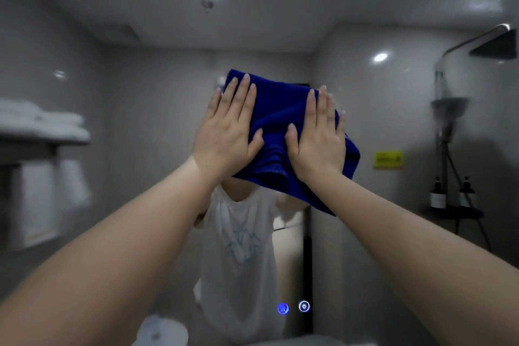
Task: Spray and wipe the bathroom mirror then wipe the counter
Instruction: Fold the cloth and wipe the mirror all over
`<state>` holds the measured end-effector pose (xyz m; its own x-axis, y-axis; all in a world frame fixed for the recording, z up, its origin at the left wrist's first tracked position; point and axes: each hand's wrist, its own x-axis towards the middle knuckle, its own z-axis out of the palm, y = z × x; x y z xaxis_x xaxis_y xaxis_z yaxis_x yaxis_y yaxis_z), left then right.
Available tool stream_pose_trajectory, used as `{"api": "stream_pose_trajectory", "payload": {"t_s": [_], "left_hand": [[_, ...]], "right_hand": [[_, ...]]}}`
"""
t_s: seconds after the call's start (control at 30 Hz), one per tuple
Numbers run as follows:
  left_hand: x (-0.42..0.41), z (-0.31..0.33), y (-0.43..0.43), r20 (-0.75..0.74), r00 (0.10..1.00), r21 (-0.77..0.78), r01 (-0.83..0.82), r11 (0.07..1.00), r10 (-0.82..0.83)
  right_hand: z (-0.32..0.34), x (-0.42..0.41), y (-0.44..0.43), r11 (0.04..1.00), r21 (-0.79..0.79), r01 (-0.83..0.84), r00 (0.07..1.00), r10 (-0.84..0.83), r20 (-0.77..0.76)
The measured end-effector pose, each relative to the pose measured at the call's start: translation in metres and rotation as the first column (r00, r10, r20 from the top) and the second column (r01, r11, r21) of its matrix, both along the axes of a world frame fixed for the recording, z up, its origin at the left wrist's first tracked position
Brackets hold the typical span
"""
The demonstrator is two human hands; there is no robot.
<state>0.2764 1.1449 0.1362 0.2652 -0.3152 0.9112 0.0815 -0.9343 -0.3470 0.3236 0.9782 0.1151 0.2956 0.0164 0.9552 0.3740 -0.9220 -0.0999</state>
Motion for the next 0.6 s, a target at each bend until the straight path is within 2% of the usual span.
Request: {"api": "stream_pose_trajectory", "payload": {"t_s": [0.1,0.3,0.5,0.6], "left_hand": [[-0.014,0.017,0.043,0.009,1.000,-0.037,-0.024,0.999,0.024],[-0.048,0.047,0.151,0.052,0.994,-0.127,-0.087,0.988,0.094],[-0.078,0.012,0.245,0.088,0.995,-0.318,-0.016,0.948,0.046],[-0.087,-0.012,0.272,0.097,0.994,-0.347,-0.020,0.938,0.057]], "right_hand": [[0.022,-0.013,0.051,0.999,0.037,-0.011,1.000,0.010,0.029],[0.067,-0.043,0.153,0.995,-0.073,-0.071,0.992,0.078,0.096],[0.061,-0.079,0.268,0.988,-0.112,-0.110,0.987,0.122,0.104],[0.042,-0.088,0.300,0.983,-0.128,-0.129,0.985,0.142,0.096]]}}
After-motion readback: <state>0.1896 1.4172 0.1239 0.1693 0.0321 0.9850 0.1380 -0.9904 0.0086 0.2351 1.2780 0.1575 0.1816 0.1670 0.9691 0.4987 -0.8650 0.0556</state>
